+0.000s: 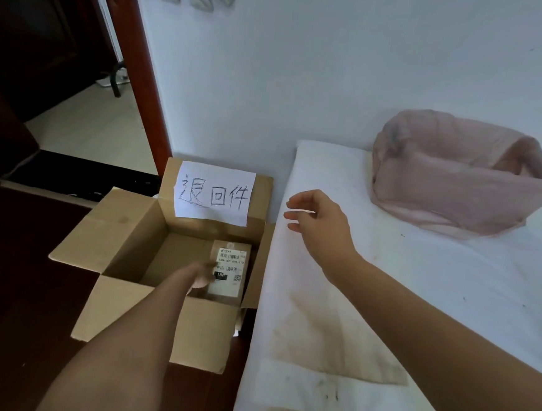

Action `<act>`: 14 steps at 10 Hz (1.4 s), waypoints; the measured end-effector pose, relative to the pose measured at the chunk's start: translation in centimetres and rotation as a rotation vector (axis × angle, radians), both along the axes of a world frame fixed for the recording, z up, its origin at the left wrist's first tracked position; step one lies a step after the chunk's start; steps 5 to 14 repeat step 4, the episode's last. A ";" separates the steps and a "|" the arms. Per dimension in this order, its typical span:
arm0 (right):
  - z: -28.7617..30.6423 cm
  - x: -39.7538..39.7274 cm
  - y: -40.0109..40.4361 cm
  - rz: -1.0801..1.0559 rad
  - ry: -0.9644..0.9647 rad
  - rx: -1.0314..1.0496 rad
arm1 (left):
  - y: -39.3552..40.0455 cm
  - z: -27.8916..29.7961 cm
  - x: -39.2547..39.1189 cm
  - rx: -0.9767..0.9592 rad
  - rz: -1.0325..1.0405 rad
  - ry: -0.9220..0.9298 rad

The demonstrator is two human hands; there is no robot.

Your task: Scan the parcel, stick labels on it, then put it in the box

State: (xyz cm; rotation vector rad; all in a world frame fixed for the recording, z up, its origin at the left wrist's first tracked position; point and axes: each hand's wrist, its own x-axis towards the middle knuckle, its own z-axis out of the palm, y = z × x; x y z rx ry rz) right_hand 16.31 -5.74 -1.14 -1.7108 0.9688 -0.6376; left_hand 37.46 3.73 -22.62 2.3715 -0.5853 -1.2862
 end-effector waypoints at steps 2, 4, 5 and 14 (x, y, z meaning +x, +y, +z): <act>0.5 -0.7 0.5 0.019 0.003 -0.011 | -0.9 -0.8 -1.5 0.151 -0.233 -0.126; 1.1 -1.2 0.7 -0.001 -0.011 -0.005 | 0.0 2.5 -0.6 -0.012 -0.052 -0.256; 1.1 -1.2 0.7 -0.001 -0.011 -0.005 | 0.0 2.5 -0.6 -0.012 -0.052 -0.256; 1.1 -1.2 0.7 -0.001 -0.011 -0.005 | 0.0 2.5 -0.6 -0.012 -0.052 -0.256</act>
